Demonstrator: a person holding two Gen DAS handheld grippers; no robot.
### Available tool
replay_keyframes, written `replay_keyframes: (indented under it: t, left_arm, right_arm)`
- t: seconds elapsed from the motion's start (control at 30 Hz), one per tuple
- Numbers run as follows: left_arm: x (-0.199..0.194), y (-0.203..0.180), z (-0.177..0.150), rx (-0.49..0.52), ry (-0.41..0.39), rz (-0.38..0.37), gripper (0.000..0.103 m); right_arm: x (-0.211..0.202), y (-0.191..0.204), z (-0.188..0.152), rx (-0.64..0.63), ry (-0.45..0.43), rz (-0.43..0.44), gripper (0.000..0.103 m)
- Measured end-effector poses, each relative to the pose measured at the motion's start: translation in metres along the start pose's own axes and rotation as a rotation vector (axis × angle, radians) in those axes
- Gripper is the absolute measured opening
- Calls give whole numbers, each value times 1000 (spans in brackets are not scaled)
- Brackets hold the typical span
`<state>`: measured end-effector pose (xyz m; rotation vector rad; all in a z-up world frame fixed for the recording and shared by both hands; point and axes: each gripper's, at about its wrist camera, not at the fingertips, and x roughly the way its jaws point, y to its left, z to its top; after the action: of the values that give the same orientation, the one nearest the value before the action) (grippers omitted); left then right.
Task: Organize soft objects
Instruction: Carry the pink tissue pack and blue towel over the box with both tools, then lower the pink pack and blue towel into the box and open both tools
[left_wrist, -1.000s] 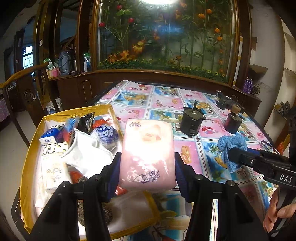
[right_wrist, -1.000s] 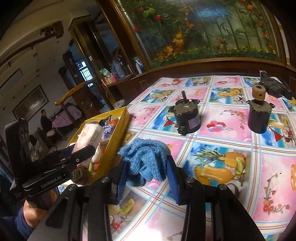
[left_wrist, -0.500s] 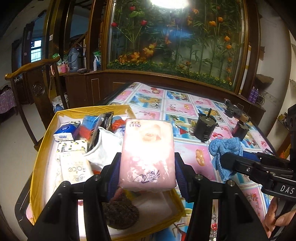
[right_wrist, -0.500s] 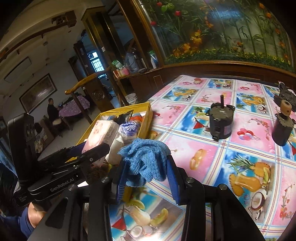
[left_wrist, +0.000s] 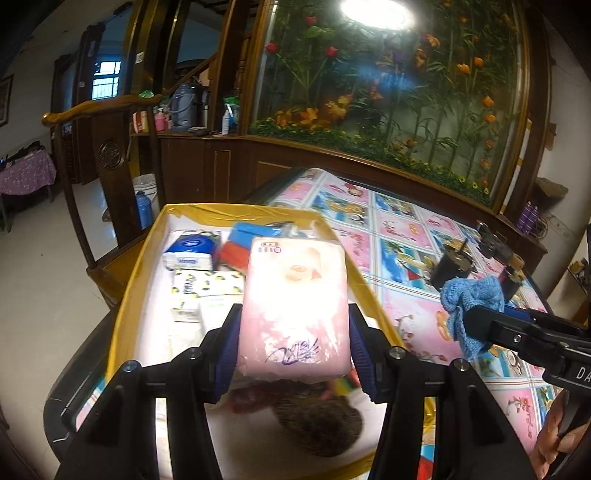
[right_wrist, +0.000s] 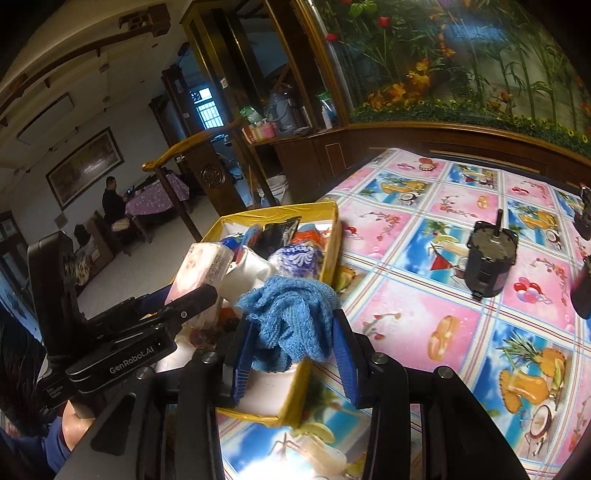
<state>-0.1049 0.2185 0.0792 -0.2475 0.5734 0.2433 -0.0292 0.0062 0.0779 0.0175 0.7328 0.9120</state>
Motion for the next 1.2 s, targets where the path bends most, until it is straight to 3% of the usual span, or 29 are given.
replay_keyframes:
  t: [0.4, 1.2]
  left_arm:
    - [3, 55, 3, -99, 5, 49, 53]
    - [6, 46, -20, -45, 25, 46, 53]
  right_arm:
    - [44, 36, 24, -34, 37, 40, 44]
    - [125, 58, 46, -51, 110, -10, 43]
